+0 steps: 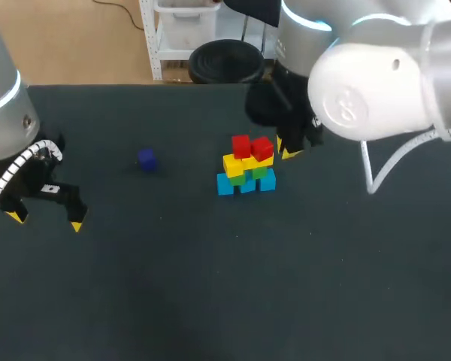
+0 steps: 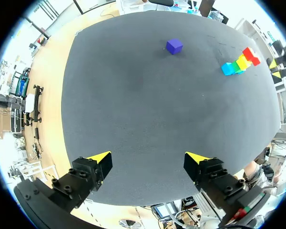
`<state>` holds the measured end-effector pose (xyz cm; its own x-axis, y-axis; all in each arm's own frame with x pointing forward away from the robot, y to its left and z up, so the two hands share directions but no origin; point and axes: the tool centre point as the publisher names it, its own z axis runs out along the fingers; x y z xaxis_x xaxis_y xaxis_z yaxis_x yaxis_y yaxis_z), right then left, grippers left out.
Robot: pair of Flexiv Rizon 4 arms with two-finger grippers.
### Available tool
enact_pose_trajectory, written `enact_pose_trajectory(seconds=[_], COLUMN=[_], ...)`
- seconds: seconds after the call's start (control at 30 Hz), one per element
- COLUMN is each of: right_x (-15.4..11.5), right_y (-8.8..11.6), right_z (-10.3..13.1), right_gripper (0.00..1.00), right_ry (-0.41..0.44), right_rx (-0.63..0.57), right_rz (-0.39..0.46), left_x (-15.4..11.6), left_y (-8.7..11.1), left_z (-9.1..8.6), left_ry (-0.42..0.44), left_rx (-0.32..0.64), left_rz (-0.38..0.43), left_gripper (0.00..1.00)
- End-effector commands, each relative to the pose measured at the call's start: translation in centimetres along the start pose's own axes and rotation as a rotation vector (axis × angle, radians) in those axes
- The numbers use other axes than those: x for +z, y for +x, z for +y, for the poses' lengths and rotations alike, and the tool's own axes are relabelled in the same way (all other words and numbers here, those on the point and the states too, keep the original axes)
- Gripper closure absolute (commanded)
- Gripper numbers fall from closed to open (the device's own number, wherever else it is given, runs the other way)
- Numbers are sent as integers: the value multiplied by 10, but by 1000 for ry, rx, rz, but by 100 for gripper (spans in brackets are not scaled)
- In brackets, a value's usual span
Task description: Place the blue cubes, place green cubes on the blue cubes, place the yellow cubes on the green cubes, then place the red cubes on the yellow cubes, and place purple cube on the red cubes.
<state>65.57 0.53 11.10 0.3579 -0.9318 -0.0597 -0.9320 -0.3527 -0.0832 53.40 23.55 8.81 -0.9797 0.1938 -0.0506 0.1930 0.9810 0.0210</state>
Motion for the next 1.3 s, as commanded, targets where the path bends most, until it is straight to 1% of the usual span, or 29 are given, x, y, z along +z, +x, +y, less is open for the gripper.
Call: enact_pose_trajectory(seconds=[0.03, 0.67, 1.3], right_x=[9, 19, 22], right_y=[-2, -16, -19], right_z=[-6, -12, -19], right_gripper=[100, 100, 100], right_ry=[-11, -37, -30], right_rx=[-15, -69, -83], right_rz=[4, 3, 11], left_x=[1, 1, 1], left_y=[-1, -1, -1], left_z=[0, 0, 0], left_ry=[1, 1, 1], left_rx=[2, 2, 2], left_rz=[2, 2, 2], left_gripper=[0, 0, 0])
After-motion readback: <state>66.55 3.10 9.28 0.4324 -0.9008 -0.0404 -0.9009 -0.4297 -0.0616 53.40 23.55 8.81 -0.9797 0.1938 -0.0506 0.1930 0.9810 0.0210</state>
